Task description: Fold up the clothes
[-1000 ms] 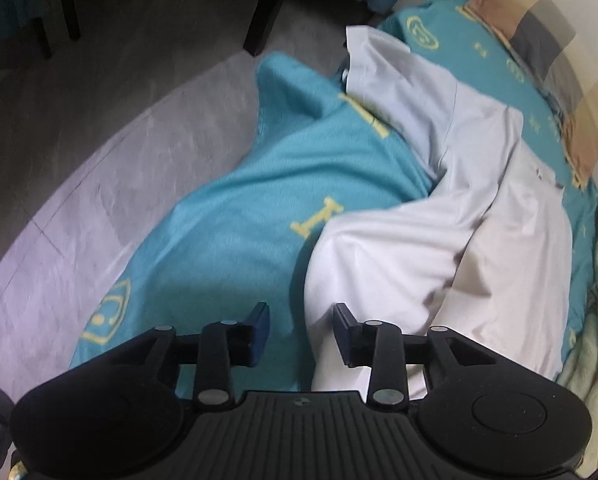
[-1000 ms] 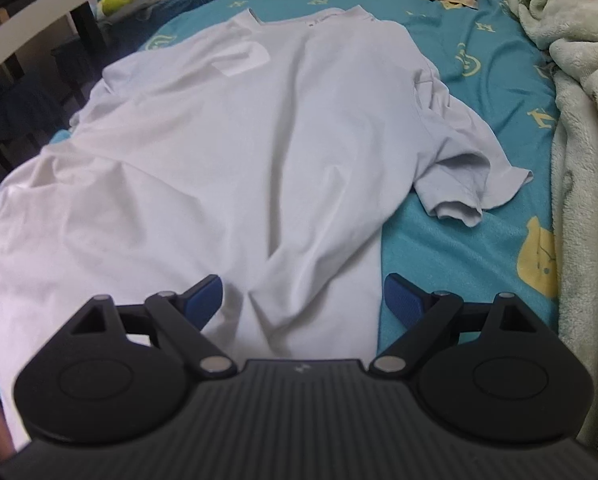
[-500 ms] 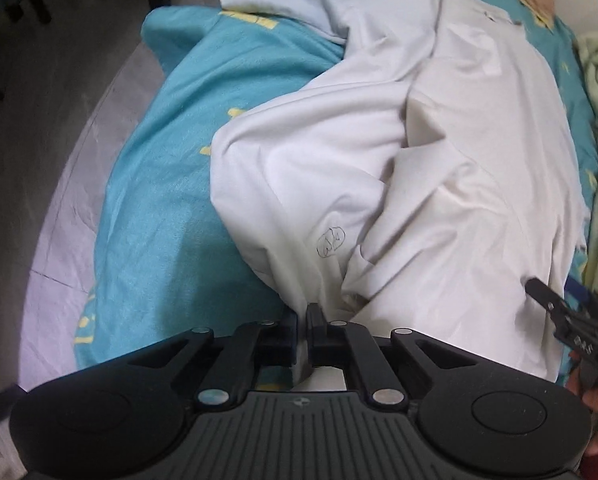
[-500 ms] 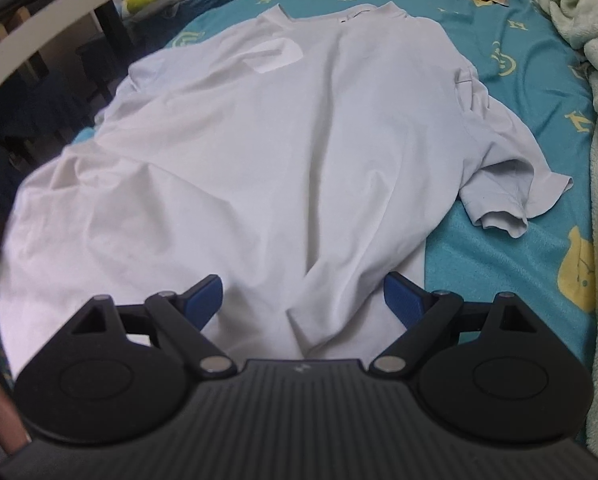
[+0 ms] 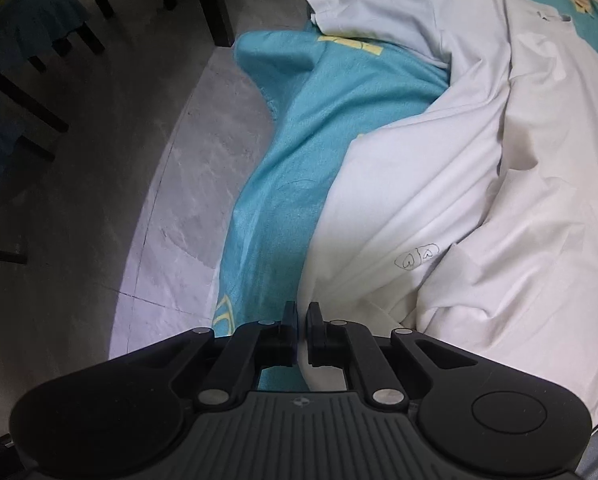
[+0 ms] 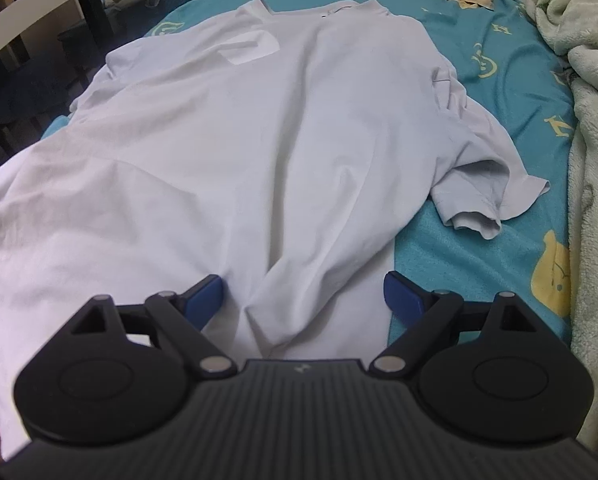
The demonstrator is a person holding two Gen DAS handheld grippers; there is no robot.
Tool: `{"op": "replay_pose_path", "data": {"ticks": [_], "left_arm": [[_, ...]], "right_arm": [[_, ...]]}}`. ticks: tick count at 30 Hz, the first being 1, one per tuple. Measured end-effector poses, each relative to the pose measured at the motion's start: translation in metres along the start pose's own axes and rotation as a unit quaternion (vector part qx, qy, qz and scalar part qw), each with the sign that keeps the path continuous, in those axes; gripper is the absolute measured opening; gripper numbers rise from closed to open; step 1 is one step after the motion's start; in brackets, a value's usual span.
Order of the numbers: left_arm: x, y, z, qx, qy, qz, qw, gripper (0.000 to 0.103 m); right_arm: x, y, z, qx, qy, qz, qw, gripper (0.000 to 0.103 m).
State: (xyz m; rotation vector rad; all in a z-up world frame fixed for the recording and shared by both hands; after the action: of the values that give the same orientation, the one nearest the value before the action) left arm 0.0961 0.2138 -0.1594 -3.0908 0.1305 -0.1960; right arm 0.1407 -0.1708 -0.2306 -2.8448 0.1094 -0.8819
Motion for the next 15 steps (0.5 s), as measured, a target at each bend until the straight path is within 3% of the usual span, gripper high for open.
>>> {"op": "replay_pose_path", "data": {"ticks": [4,5,7,8,11,13,15], "left_arm": [[0.002,0.012,-0.016,0.006,0.026,0.020,0.9994,0.009],[0.003,0.015,-0.023,0.005,0.037,0.023,0.9990,0.014],[0.006,0.025,-0.042,0.000,0.071,0.029,0.9971,0.037],[0.007,0.030,-0.052,-0.003,0.089,0.032,0.9955,0.040],[0.015,0.065,-0.074,-0.013,0.147,0.045,0.9880,0.049],[0.021,0.090,-0.088,-0.019,0.186,0.053,0.9810,0.061],[0.027,0.115,-0.103,-0.025,0.224,0.062,0.9723,0.062]], "right_arm": [[0.004,0.012,-0.009,0.011,0.008,0.043,0.999,0.089],[0.007,0.017,-0.015,0.020,0.016,0.063,0.998,0.089],[0.015,0.028,-0.028,0.038,0.037,0.106,0.993,0.089],[0.019,0.033,-0.035,0.044,0.049,0.127,0.990,0.089],[0.031,0.052,-0.050,0.054,0.082,0.182,0.978,0.089],[0.039,0.065,-0.058,0.057,0.104,0.212,0.970,0.089],[0.046,0.076,-0.062,0.050,0.124,0.229,0.964,0.088]]}}
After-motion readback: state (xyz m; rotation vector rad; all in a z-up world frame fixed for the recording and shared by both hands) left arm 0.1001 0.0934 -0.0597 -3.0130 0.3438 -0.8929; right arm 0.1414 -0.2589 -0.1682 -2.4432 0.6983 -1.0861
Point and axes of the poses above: each gripper's, at about its wrist camera, not at the fingertips, and z roughly the way its jaws point, y to its right, x to its top, the point moved 7 cm from there along z, roughly the way its jaws point, and after that the axes turned 8 degrees about z, right-handed, at the moved point
